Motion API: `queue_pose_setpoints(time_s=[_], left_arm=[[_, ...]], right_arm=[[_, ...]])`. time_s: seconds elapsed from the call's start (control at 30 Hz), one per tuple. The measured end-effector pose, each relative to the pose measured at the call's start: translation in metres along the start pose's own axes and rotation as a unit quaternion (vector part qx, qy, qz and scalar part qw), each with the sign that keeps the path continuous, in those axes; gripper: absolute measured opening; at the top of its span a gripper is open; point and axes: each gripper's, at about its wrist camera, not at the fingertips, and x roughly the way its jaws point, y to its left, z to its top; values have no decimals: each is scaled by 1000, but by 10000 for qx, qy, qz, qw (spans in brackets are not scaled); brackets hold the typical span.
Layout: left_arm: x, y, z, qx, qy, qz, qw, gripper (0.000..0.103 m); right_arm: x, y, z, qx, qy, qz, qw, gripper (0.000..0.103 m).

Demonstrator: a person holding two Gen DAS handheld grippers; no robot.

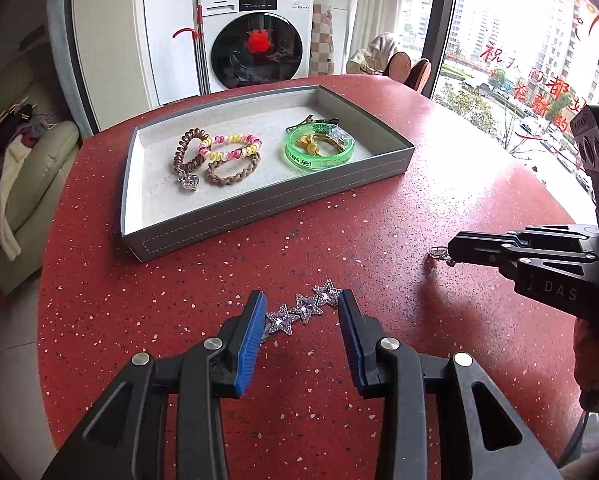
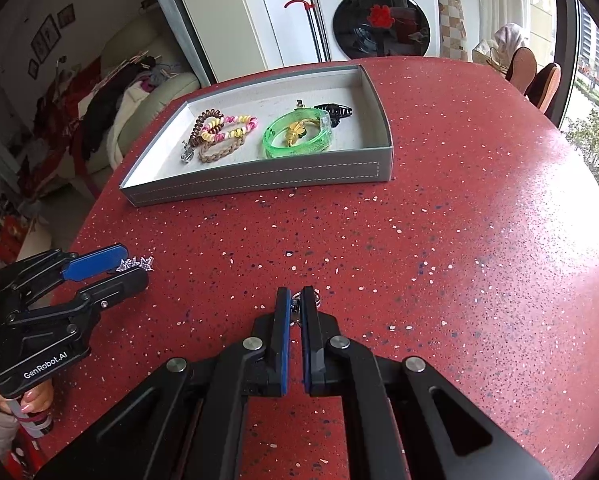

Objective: Organize jewelry

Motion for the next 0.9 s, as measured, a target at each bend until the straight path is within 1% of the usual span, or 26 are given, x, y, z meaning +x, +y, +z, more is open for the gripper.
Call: queue_pose_setpoints(time_s=[0.07, 0.13, 0.17, 0.2, 0.3, 0.33, 0.37, 0.4, 0.43, 0.47, 0.57, 0.67, 0.9], left_arm=[[-1, 1, 0, -30, -3, 25, 10000, 56], [-2, 2, -1, -47, -11, 32, 10000, 56], [-3, 2, -1, -53, -20, 38, 10000, 56], [-4, 3, -1, -58, -30, 43, 10000, 56], [-5, 3, 0, -79, -52, 44, 9999, 56], [-5, 4, 0, -86, -53, 47, 9999, 56], [-4, 4, 0, -95, -48, 51, 9999, 56], [-4, 5, 1, -103, -41, 60, 9999, 56], [-4, 5, 0, -112, -36, 71, 9999, 56], [-4, 5, 0, -126, -32, 78, 9999, 56], [-5, 8, 1, -175, -30, 86, 9998, 56], [-6, 11, 3, -241, -53, 91, 9997, 56], [-4, 19, 9, -414, -40, 154, 9990, 56]], right_arm=[[3, -1, -1, 2, 95, 5, 10000, 8], [7, -1, -4, -44, 171, -115, 9998, 28], [8, 0, -6, -62, 172, -168, 9997, 48], [8, 0, -7, -77, 144, -195, 9997, 52], [15, 4, -9, -143, 239, -261, 9993, 51], [16, 6, -10, -199, 197, -343, 9990, 50], [18, 10, -10, -289, 196, -481, 9982, 46], [19, 13, -10, -405, 193, -627, 9970, 33], [20, 17, -11, -513, 198, -715, 9959, 23], [20, 18, -11, -562, 207, -757, 9953, 16], [16, 18, -10, -528, 155, -685, 9961, 15], [10, 12, -7, -317, 86, -460, 9984, 15], [-2, 1, 9, 77, -53, -91, 9999, 15]])
